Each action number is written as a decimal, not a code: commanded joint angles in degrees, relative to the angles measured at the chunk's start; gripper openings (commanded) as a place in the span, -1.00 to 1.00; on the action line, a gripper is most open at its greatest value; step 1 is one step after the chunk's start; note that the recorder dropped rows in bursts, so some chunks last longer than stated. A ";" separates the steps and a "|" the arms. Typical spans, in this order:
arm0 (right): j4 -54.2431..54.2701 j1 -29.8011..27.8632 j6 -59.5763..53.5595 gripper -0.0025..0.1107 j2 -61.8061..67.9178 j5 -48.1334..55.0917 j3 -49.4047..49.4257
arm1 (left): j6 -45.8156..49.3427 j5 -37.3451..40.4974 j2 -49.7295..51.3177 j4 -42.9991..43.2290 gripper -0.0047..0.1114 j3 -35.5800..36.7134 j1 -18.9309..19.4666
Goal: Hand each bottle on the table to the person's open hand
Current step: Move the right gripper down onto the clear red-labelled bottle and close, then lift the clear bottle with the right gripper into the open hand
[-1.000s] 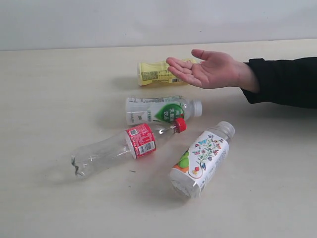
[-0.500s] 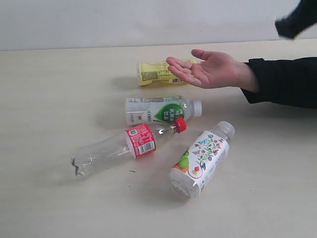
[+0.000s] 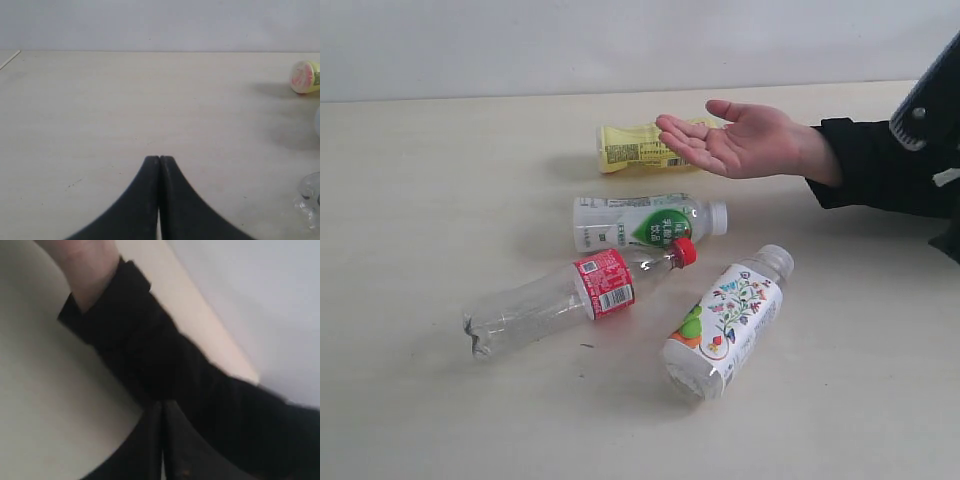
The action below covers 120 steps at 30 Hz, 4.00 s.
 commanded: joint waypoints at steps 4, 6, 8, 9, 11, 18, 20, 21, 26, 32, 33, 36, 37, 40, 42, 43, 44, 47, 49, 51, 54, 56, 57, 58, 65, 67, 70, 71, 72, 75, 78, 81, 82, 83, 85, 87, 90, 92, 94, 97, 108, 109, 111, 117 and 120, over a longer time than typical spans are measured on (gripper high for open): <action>55.22 4.01 -11.28 -0.96 4.66 28.95 -14.44 | -0.19 -0.54 -0.38 0.11 -0.92 -0.05 -0.40; 64.87 4.14 -29.27 -0.96 7.14 28.57 -15.55 | -0.19 -0.54 -0.38 0.11 -0.92 -0.05 -0.40; 68.69 5.00 -45.46 -0.92 9.45 26.60 -16.57 | -0.19 -0.54 -0.38 0.11 -0.92 -0.05 -0.40; 68.11 6.36 -54.06 -0.83 11.38 23.48 -17.32 | -0.19 -0.54 -0.38 0.11 -0.92 -0.05 -0.40; 67.73 7.68 -61.10 -0.71 13.80 20.30 -18.53 | -0.19 -0.54 -0.38 0.11 -0.92 -0.05 -0.40; 65.33 11.64 -72.33 -0.23 24.48 14.89 -25.72 | -0.19 -0.54 -0.38 0.11 -0.92 -0.05 -0.40; 65.10 12.26 -74.63 -0.17 27.81 13.61 -28.38 | -0.19 -0.54 -0.38 0.11 -0.92 -0.05 -0.40; 64.94 12.72 -76.72 -0.14 29.16 13.29 -29.45 | -0.19 -0.54 -0.38 0.11 -0.92 -0.05 -0.40; 64.23 15.15 -87.80 0.00 37.39 10.73 -35.48 | -0.19 -0.54 -0.38 0.11 -0.92 -0.05 -0.40; 63.85 18.06 -91.64 0.27 45.39 6.99 -41.13 | -0.19 -0.54 -0.38 0.11 -0.92 -0.05 -0.40; 63.85 18.59 -92.08 0.31 46.40 6.32 -41.83 | -0.19 -0.54 -0.38 0.11 -0.92 -0.05 -0.40; 63.85 20.47 -92.32 0.34 48.53 3.78 -43.11 | -0.19 -0.54 -0.38 0.11 -0.92 -0.05 -0.40; 63.85 20.95 -92.32 0.34 48.97 3.48 -43.35 | -0.19 -0.54 -0.38 0.11 -0.92 -0.05 -0.40; 63.75 22.77 -92.32 0.34 50.18 3.48 -44.07 | -0.19 -0.54 -0.38 0.11 -0.92 -0.05 -0.40; 64.19 24.00 -92.32 0.34 50.99 3.60 -44.07 | -0.19 -0.54 -0.38 0.11 -0.92 -0.05 -0.40; 64.17 24.52 -92.32 0.34 51.50 3.60 -44.07 | -0.19 -0.54 -0.38 0.11 -0.92 -0.05 -0.40; 64.17 25.15 -92.44 0.34 51.90 3.60 -44.07 | -0.19 -0.54 -0.38 0.11 -0.92 -0.05 -0.40; 64.17 26.46 -92.44 0.34 53.15 3.38 -44.07 | -0.19 -0.54 -0.38 0.11 -0.92 -0.05 -0.40; 64.17 26.81 -92.44 0.34 53.98 3.38 -44.07 | -0.19 -0.54 -0.38 0.11 -0.92 -0.05 -0.40; 64.17 27.08 -91.94 0.34 54.72 2.81 -44.07 | -0.19 -0.54 -0.38 0.11 -0.92 -0.05 -0.40; 64.17 27.08 -91.72 0.34 55.57 1.43 -44.07 | -0.19 -0.54 -0.38 0.11 -0.92 -0.05 -0.40; 64.17 27.08 -91.72 0.33 56.45 0.55 -44.07 | -0.19 -0.54 -0.38 0.11 -0.92 -0.05 -0.40; 64.17 27.08 -91.72 0.33 56.99 0.17 -44.07 | -0.19 -0.54 -0.38 0.11 -0.92 -0.05 -0.40; 64.17 27.08 -91.72 0.33 57.33 0.00 -44.07 | -0.19 -0.54 -0.38 0.11 -0.92 -0.05 -0.40; 64.17 27.08 -89.70 0.22 58.98 -1.58 -44.07 | -0.19 -0.54 -0.38 0.11 -0.92 -0.05 -0.40; 64.17 27.08 -89.34 0.05 58.98 -2.25 -44.07 | -0.19 -0.54 -0.38 0.11 -0.92 -0.05 -0.40; 64.17 27.08 -89.34 -0.39 58.98 -2.53 -44.07 | -0.19 -0.54 -0.38 0.11 -0.92 -0.05 -0.40; 64.17 27.08 -89.34 -0.50 58.98 -2.53 -44.07 | -0.19 -0.54 -0.38 0.11 -0.92 -0.05 -0.40; 64.17 27.08 -89.34 -0.66 58.87 -2.42 -44.07 | -0.19 -0.54 -0.38 0.11 -0.92 -0.05 -0.40; 64.17 27.30 -89.19 -0.96 58.13 -1.01 -44.07 | -0.19 -0.54 -0.38 0.11 -0.92 -0.05 -0.40; 64.17 28.38 -87.41 -0.96 54.32 0.24 -44.34 | -0.19 -0.54 -0.38 0.11 -0.92 -0.05 -0.40; 65.72 28.41 -87.17 -0.96 51.28 1.68 -45.22 | -0.19 -0.54 -0.38 0.11 -0.92 -0.05 -0.40; 65.76 28.41 -86.01 -0.96 49.42 3.94 -46.24 | -0.19 -0.54 -0.38 0.11 -0.92 -0.05 -0.40; 65.76 28.41 -84.19 -0.96 48.11 4.72 -46.82 | -0.19 -0.54 -0.38 0.11 -0.92 -0.05 -0.40; 65.17 28.41 -77.95 -0.96 45.36 5.21 -47.90 | -0.19 -0.54 -0.38 0.11 -0.92 -0.05 -0.40; 62.47 28.41 -70.01 -0.96 43.22 5.21 -48.88 | -0.19 -0.54 -0.38 0.11 -0.92 -0.05 -0.40; 54.29 28.41 -57.53 -0.96 41.39 5.21 -49.74 | -0.19 -0.54 -0.38 0.11 -0.92 -0.05 -0.40; 45.18 28.29 -44.12 -0.96 40.36 5.09 -49.87 | -0.19 -0.54 -0.38 0.11 -0.92 -0.05 -0.40; 35.90 27.43 -30.40 -0.96 39.83 5.38 -50.40 | -0.19 -0.54 -0.38 0.11 -0.92 -0.05 -0.40; 25.65 24.75 -9.25 -0.96 39.36 7.52 -50.85 | -0.19 -0.54 -0.38 0.11 -0.92 -0.05 -0.40; 28.03 8.03 13.22 -0.96 39.37 7.28 -51.56 | -0.19 -0.54 -0.38 0.11 -0.92 -0.05 -0.40; 30.18 6.83 13.22 -0.96 39.52 6.43 -51.88 | -0.19 -0.54 -0.38 0.11 -0.92 -0.05 -0.40; 33.52 4.18 13.22 -0.96 40.43 6.42 -53.97 | -0.19 -0.54 -0.38 0.11 -0.92 -0.05 -0.40; 40.05 0.96 10.44 -0.96 46.35 11.87 -63.82 | -0.19 -0.54 -0.38 0.11 -0.92 -0.05 -0.40; 40.41 0.96 9.67 -0.96 50.32 14.45 -67.81 | -0.19 -0.54 -0.38 0.11 -0.92 -0.05 -0.40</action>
